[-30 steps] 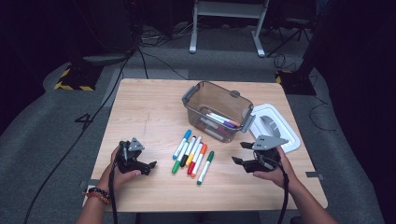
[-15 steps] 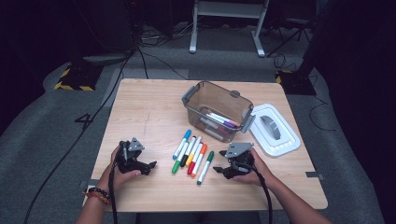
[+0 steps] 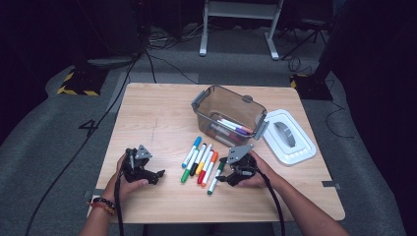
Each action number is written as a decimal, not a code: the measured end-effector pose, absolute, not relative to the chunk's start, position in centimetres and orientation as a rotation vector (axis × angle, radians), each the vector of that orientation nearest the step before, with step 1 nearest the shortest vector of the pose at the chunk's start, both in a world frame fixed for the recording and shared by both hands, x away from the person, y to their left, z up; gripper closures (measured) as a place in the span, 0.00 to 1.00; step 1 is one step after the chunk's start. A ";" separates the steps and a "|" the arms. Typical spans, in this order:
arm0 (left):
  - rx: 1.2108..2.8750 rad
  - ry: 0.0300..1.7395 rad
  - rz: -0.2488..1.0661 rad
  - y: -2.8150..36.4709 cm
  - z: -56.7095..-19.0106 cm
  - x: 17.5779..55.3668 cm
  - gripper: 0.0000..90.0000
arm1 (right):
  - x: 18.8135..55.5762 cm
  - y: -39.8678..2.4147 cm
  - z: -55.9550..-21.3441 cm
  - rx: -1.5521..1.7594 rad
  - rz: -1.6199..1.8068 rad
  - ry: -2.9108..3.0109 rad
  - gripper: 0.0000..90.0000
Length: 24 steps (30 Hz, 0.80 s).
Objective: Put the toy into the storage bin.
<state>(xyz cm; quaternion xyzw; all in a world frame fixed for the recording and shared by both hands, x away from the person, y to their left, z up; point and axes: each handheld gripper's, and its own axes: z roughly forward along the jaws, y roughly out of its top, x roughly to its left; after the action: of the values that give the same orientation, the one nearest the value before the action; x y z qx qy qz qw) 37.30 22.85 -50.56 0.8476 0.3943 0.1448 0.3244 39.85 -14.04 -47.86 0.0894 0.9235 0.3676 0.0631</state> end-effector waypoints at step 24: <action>2.224 1.030 0.383 22.9 -50.6 37.3 0.01 | 40.2 -14.3 -48.0 0.190 1.065 2.880 0.37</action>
<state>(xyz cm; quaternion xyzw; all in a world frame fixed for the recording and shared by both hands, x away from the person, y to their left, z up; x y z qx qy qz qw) 37.33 22.86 -50.56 0.8481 0.3927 0.1459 0.3245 40.19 -14.27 -48.03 0.0616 0.9357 0.3459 0.0326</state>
